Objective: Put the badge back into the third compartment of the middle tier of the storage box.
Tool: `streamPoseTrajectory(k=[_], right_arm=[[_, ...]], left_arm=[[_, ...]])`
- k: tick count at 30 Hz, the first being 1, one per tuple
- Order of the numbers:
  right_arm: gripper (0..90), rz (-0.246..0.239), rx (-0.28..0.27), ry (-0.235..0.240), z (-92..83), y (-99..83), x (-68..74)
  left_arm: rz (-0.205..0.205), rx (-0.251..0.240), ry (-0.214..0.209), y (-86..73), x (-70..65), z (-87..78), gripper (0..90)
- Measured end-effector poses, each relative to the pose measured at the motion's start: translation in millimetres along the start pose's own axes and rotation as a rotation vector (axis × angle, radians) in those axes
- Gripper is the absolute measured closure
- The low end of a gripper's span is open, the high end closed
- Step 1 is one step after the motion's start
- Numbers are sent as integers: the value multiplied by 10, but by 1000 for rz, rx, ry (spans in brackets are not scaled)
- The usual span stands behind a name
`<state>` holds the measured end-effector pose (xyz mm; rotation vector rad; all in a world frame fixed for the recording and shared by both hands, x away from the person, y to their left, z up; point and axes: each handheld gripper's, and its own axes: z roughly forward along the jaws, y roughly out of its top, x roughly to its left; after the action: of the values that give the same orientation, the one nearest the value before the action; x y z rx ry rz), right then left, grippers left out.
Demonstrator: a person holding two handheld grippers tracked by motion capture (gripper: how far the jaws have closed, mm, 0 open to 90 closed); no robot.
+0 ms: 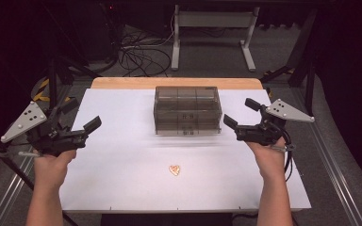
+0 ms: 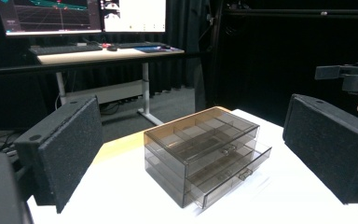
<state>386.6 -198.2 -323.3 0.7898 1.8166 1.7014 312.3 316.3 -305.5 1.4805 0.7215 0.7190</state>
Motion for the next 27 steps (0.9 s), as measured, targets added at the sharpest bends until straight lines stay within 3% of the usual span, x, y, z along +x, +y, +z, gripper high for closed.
streamPoseTrajectory(k=[7, 11, 27], right_arm=[[26, 2, 24, 2, 36, -44, 14], [62, -2, 56, -11, 76, -95, 41], [154, -20, 95, -33, 143, -289, 130]], left_arm=[[3, 13, -7, -16, -18, 16, 58], [6, 19, -11, -22, -23, 23, 58], [17, 28, -24, -30, -51, 21, 58]])
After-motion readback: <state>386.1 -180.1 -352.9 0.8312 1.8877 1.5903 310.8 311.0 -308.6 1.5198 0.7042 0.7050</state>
